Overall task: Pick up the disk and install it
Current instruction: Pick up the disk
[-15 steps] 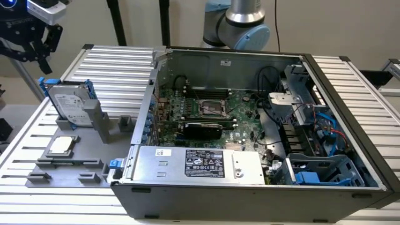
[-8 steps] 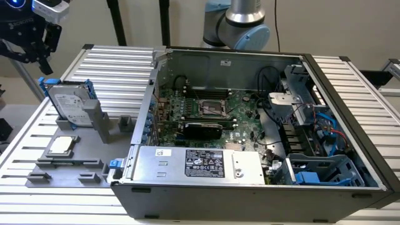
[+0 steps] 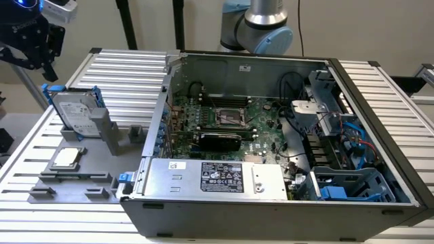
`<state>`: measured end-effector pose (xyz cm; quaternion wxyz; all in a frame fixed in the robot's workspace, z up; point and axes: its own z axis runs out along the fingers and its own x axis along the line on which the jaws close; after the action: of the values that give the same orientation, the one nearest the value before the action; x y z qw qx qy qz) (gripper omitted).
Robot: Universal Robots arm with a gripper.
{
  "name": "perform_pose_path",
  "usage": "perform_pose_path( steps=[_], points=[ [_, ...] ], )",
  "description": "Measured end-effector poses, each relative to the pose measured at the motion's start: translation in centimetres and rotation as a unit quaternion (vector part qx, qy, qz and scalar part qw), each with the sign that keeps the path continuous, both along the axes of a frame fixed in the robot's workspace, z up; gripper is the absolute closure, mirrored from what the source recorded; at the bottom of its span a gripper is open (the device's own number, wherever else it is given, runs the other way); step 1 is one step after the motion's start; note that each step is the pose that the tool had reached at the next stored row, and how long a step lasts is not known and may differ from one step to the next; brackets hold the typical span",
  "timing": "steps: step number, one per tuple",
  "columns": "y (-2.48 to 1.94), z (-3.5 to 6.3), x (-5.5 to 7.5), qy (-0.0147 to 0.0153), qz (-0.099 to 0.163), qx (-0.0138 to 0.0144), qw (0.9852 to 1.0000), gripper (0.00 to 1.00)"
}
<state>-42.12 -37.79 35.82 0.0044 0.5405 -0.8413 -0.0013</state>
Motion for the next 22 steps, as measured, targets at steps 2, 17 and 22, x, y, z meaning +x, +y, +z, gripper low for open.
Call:
perform_pose_path(
  steps=[2, 17, 22],
  points=[
    [0.0, -0.04, 0.0, 0.0, 0.018, 0.0, 0.9998, 1.0],
    [0.0, -0.39, 0.0, 0.0, 0.154, 0.0001, 0.9881, 1.0],
    [0.0, -0.53, 0.0, -0.0001, 0.199, 0.0007, 0.9801, 1.0]
  ],
)
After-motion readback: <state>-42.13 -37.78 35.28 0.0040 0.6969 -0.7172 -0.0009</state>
